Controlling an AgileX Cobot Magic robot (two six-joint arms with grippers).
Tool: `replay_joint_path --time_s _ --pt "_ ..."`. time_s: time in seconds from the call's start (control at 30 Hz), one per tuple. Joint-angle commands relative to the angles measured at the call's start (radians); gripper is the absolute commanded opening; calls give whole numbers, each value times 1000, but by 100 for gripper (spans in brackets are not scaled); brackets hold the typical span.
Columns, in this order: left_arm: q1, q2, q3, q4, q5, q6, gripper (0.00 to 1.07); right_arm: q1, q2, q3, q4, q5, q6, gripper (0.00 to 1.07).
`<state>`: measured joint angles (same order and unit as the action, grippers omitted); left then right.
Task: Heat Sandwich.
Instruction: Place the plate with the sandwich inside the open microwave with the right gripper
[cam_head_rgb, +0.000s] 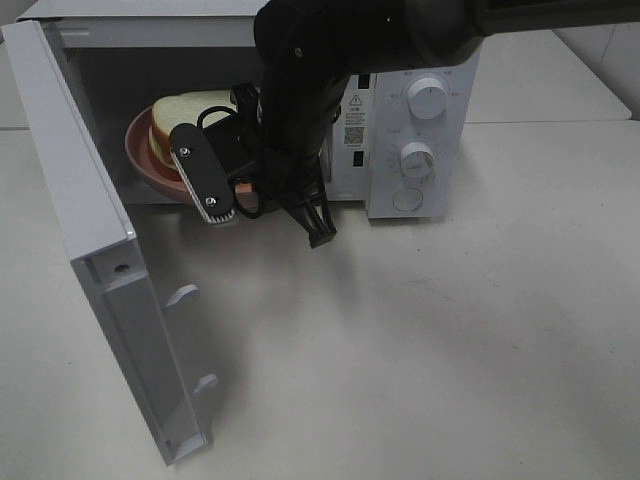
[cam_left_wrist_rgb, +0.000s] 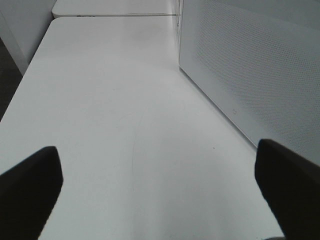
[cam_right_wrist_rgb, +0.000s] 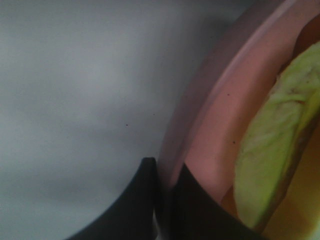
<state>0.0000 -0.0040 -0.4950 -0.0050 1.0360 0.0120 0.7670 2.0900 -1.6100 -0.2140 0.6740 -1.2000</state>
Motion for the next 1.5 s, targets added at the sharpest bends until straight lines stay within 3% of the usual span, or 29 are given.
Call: replay_joint_path --time_s 0.03,0.7,1.5 --pt "0 -27 3 -6 -9 -1 106 1 22 -59 -8 1 33 0" --pt "0 -27 3 -5 -9 -1 106 -11 189 -322 -26 72 89 0" --pt "0 -27 3 -1 -9 -1 106 -46 306 -482 -31 24 66 0"
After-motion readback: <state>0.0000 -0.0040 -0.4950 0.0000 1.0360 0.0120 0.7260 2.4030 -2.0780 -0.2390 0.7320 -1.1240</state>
